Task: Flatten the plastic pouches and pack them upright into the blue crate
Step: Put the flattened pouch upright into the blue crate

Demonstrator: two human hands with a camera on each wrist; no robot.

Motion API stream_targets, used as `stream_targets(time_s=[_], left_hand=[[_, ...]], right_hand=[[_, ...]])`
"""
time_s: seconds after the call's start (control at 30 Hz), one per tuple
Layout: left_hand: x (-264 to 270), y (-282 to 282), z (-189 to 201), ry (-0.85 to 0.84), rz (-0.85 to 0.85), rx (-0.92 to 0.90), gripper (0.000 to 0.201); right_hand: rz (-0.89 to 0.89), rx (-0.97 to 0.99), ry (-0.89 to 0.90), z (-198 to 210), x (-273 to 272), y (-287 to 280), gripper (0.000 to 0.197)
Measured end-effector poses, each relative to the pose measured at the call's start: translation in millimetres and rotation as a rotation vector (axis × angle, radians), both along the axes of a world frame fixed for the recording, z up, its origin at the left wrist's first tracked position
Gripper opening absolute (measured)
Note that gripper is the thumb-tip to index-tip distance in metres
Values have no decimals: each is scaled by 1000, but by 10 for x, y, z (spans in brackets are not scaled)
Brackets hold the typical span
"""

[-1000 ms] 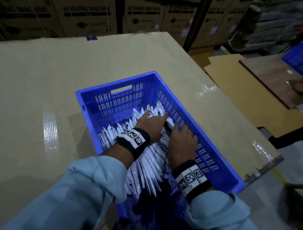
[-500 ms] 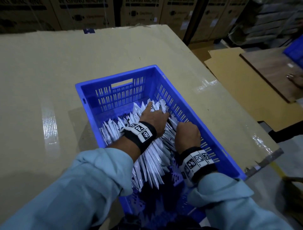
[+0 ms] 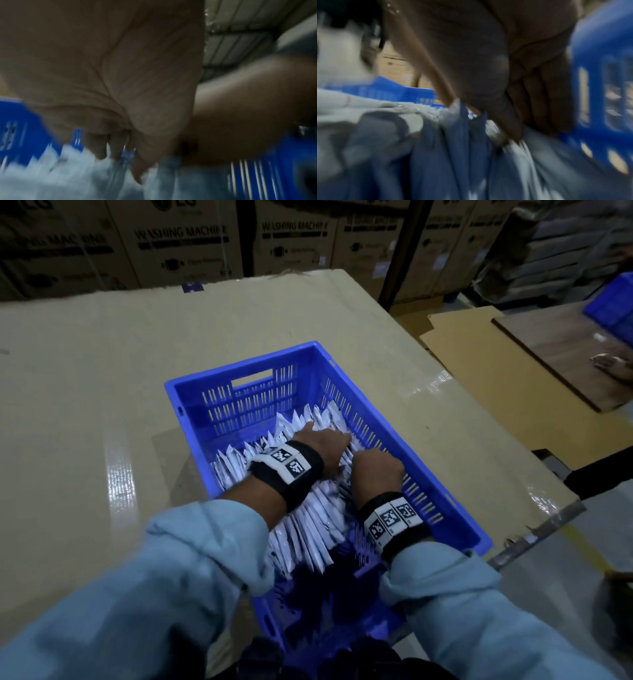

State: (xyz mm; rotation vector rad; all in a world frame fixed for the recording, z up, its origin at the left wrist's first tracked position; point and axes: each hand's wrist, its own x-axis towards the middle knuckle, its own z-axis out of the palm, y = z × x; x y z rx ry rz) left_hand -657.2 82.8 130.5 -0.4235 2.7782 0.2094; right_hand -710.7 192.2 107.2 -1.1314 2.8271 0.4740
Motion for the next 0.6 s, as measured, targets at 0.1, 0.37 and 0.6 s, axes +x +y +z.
stream_targets(time_s=[0.1, 0.37, 0.6], left_hand=[[218, -44, 391, 122, 53, 15, 52], [1045, -356, 985, 438, 247, 70, 51], [1968, -243, 905, 534, 376, 98, 48]], right_hand=[[29, 150, 135, 9, 112, -19, 26], [-82, 152, 122, 87, 129, -11, 32], [-192, 85, 44, 110, 218, 58, 41]])
